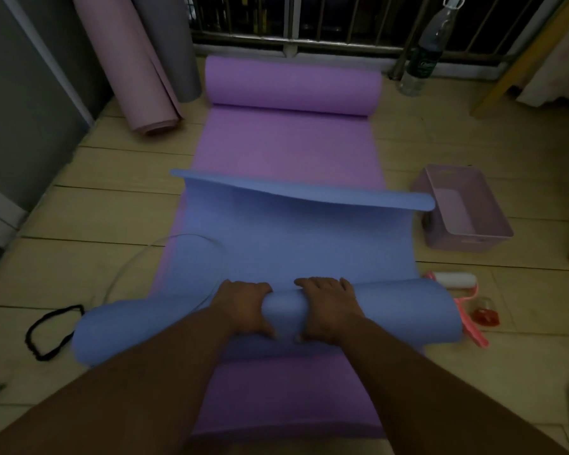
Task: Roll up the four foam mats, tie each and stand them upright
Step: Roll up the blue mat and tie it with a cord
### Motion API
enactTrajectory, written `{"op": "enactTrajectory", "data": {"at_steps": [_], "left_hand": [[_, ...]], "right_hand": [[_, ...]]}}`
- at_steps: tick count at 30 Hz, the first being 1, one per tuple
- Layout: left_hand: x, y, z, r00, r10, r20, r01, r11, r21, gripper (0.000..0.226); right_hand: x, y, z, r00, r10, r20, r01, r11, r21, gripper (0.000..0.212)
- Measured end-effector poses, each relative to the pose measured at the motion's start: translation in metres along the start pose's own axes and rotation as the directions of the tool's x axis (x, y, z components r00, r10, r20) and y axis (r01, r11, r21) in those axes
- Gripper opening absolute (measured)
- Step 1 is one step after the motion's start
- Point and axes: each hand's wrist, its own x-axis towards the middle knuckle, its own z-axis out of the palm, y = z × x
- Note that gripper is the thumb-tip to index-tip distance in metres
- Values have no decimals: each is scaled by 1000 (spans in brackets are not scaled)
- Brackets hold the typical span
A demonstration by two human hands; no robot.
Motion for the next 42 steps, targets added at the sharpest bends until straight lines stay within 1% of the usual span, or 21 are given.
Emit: {"op": "enactTrajectory", "data": {"at_steps": [2,3,5,7,9,11,14,17,19,21,23,27,29,30,31,33,35,37,39,41,42], "left_hand": [[-1,-2,-5,999,3,32,-1,999,-44,82],[-1,-1,-6,999,12,48,-9,998,-55,81],[-5,-2,-3,998,26,58,-22,998,-59,84],[-8,-2,3,998,34,44,-32,999,-43,97],[-11,-3,7,999,49,24,-49,999,-6,110],[-12,-3,7,999,45,-7,-45,999,2,110],[-8,-2,4,999,10,-39,-13,997,-72,95],[-2,-3,-2,1000,-23,10,24,995,-99,85],[0,-4,-4,997,-40,59,50,985,-167,81],[-1,-3,-3,995,-40,88,57,979,-197,80],[-3,-2,1,997,-27,79,40,986,-163,84],[-8,-3,1,996,26,80,-22,999,-46,116],[-8,-4,0,993,27,114,-29,999,16,126],[-7,-4,1,993,13,119,-17,1000,26,125],[-6,-4,3,994,2,106,-4,1000,22,119],[-5,-2,5,998,-5,67,4,1000,11,101],[-1,-2,1,998,-24,64,24,1000,9,89],[5,-3,-7,994,-49,92,51,998,-19,83],[9,-6,-10,991,-53,124,60,997,-53,87],[7,-7,-7,992,-38,119,46,997,-69,100],[3,-8,-3,996,-27,85,35,995,-94,103]], "right_hand": [[-6,2,3,999,-29,24,30,998,-57,121],[-8,3,5,999,-34,38,37,996,-84,121],[-8,1,7,999,-25,25,27,997,-79,112],[-5,-2,8,1000,-3,0,3,999,-41,100],[-1,-4,3,999,27,19,-27,999,-18,93],[6,-5,-3,997,38,61,-37,999,-19,91],[10,-6,-10,994,20,111,-16,999,-43,99],[3,-5,-6,993,-1,119,9,998,-59,120],[-2,-4,-1,995,-36,92,45,994,-99,126],[-3,-5,4,994,-62,93,74,988,-132,123],[1,-7,4,994,-55,91,66,991,-121,113],[10,-12,-9,994,-15,109,26,994,-102,88],[14,-12,-13,989,-7,149,19,997,-77,84],[15,-12,-13,986,-8,168,21,997,-74,88],[14,-12,-11,983,-11,181,26,996,-80,94],[11,-11,-4,985,-18,172,32,996,-82,109],[5,-7,-1,996,-6,94,9,999,-35,114],[0,-3,-3,1000,-10,-27,9,1000,-4,107],[-4,0,-4,997,-36,-63,36,999,4,101],[-6,1,-2,999,-41,-16,41,999,11,104],[-6,1,0,999,-42,17,42,999,-8,110]]}}
